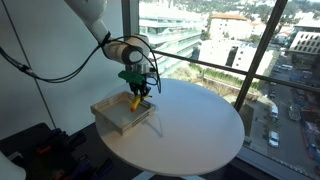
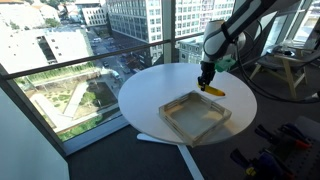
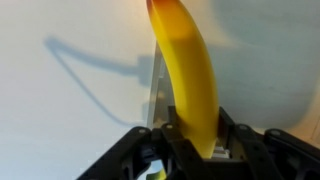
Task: Remove the banana plush toy from the table and put it on the wooden tray
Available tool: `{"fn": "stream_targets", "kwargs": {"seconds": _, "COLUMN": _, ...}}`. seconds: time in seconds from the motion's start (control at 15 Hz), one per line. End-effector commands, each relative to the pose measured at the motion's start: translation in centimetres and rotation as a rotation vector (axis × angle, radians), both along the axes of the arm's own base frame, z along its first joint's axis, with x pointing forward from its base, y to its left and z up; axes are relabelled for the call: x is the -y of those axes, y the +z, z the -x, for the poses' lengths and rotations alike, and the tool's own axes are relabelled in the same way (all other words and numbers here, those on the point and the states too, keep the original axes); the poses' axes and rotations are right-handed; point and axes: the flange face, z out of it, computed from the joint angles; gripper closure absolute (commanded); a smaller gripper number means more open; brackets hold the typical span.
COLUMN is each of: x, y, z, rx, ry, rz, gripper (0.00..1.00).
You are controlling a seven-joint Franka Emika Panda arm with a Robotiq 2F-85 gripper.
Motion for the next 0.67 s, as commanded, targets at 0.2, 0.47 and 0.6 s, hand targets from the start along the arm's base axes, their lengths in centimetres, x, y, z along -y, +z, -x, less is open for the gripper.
{"fn": "stream_targets", "kwargs": {"seconds": 0.2, "x": -1.9, "y": 1.2, "z": -0.2, "rx": 0.014, "ry": 0.058, "rz": -0.037, "gripper": 0.84}}
{"fn": "stream_targets", "kwargs": {"seconds": 0.47, "x": -3.1, "y": 1.4, "z": -0.2, "rx": 0.014, "ry": 0.083, "rz": -0.038, "gripper": 0.84}}
{"fn": "stream_targets", "kwargs": {"seconds": 0.6, "x": -3.8, "y": 1.4, "z": -0.2, "rx": 0.013, "ry": 0.097, "rz": -0.038, "gripper": 0.84}}
